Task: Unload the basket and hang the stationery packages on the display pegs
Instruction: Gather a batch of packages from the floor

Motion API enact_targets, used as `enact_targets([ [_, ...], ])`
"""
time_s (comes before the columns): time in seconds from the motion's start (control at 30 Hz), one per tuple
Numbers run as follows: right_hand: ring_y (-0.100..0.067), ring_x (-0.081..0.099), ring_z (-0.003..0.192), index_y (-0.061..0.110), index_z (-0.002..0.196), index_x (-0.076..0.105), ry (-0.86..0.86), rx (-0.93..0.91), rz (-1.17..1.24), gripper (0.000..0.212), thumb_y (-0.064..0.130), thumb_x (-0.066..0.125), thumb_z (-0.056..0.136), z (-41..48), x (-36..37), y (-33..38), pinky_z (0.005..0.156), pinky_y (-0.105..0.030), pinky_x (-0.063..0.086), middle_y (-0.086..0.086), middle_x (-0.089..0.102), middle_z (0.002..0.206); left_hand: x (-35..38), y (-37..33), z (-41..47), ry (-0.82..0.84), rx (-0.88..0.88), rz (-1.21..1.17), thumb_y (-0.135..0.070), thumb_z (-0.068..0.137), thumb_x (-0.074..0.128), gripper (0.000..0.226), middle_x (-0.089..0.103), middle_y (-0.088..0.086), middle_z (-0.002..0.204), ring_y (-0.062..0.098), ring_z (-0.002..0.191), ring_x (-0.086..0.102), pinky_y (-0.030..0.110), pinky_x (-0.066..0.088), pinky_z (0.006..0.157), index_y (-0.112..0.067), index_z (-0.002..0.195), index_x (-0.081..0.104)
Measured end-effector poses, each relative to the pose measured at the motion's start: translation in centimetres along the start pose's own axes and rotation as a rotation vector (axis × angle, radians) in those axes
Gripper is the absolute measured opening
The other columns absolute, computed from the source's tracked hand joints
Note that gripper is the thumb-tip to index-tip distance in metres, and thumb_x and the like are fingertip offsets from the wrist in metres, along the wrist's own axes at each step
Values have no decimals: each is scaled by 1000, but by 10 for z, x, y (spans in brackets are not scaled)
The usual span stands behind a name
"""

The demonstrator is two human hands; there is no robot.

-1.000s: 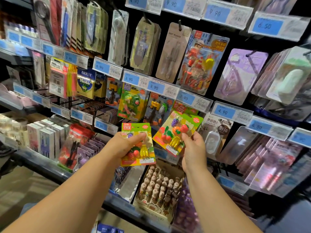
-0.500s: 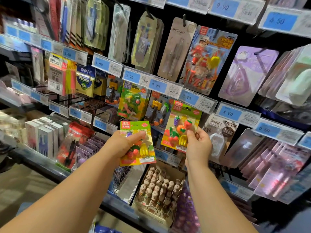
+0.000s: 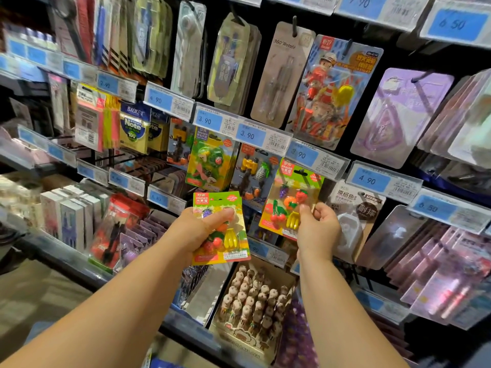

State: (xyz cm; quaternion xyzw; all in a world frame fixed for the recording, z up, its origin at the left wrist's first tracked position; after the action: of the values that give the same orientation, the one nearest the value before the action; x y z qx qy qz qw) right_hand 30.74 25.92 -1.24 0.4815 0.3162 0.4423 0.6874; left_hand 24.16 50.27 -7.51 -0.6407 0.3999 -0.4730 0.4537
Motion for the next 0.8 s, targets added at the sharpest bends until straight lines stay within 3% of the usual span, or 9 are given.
enact_targets([
  [0.17, -18, 61, 91, 16, 120, 51, -17, 12, 0, 37, 21, 71, 88, 0, -1, 3, 72, -29, 45, 2, 61, 102, 5, -2, -4, 12, 1, -25, -31, 89, 71, 28, 50, 0, 46, 11, 31, 37, 14, 30, 35, -11, 75, 57],
  [0.27, -16, 63, 101, 22, 109, 50, -27, -30, 3, 30, 16, 71, 88, -12, -1, 10, 86, -34, 55, 3, 60, 107, 8, -3, -6, 17, 3, -30, -32, 88, 71, 26, 51, -1, 49, 10, 30, 36, 13, 29, 35, -9, 84, 60],
  [0.4, -11, 55, 116, 22, 110, 51, -19, -148, 16, 29, 11, 67, 89, -29, -2, 23, 97, -30, 49, 2, 56, 118, 14, -4, -8, 35, -12, -26, -36, 87, 72, 28, 51, -2, 48, 9, 30, 35, 14, 28, 33, -11, 84, 59],
  [0.5, 12, 55, 93, 20, 98, 56, 18, -261, 15, 17, 11, 66, 89, -39, 0, 35, 86, -19, 53, 1, 58, 108, 18, -4, -9, 44, -24, -26, -37, 87, 72, 30, 50, -1, 47, 9, 30, 36, 14, 29, 33, -11, 81, 57],
  [0.57, 9, 56, 75, 19, 86, 61, 181, -266, -97, 9, 25, 67, 90, -45, 16, 37, 69, -24, 49, 6, 62, 87, 21, -5, -11, 39, -23, -44, -37, 87, 72, 28, 53, -4, 47, 8, 30, 39, 13, 30, 34, -13, 82, 58],
  [0.6, 2, 57, 74, 21, 84, 63, 310, -224, -131, 17, 37, 66, 88, -50, 28, 33, 68, -28, 48, 6, 62, 81, 22, -6, -11, 34, -14, -61, -36, 87, 72, 27, 55, -4, 47, 8, 30, 41, 13, 31, 34, -13, 84, 59],
  [0.67, -13, 62, 78, 24, 85, 65, 546, -118, -120, 30, 54, 67, 81, -63, 49, 22, 72, -35, 50, 2, 65, 81, 22, -10, -13, 20, 10, -95, -34, 87, 73, 25, 56, -3, 48, 8, 30, 44, 13, 32, 33, -12, 88, 60],
  [0.73, -18, 65, 81, 24, 94, 63, 671, -44, -92, 41, 56, 75, 71, -74, 62, 14, 74, -37, 53, -2, 66, 87, 19, -13, -13, 3, 36, -126, -32, 85, 75, 32, 57, 1, 54, 10, 32, 46, 14, 33, 34, -6, 97, 62],
  [0.8, -20, 70, 87, 25, 104, 60, 738, 43, -86, 59, 57, 80, 59, -80, 69, 6, 75, -36, 57, -4, 70, 96, 13, -12, -10, -25, 59, -128, -37, 76, 82, 60, 61, 7, 69, 13, 36, 52, 18, 38, 35, 0, 117, 58],
])
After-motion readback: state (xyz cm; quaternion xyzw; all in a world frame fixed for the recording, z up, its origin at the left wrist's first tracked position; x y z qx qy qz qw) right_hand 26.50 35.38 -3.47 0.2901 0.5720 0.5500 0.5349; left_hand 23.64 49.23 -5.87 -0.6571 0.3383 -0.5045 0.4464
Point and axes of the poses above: each hand's wrist, its own z-axis towards the middle knuckle, its own x-axis out of the palm, y = z × x, the point moved 9 cm from there along z, towards the middle knuckle
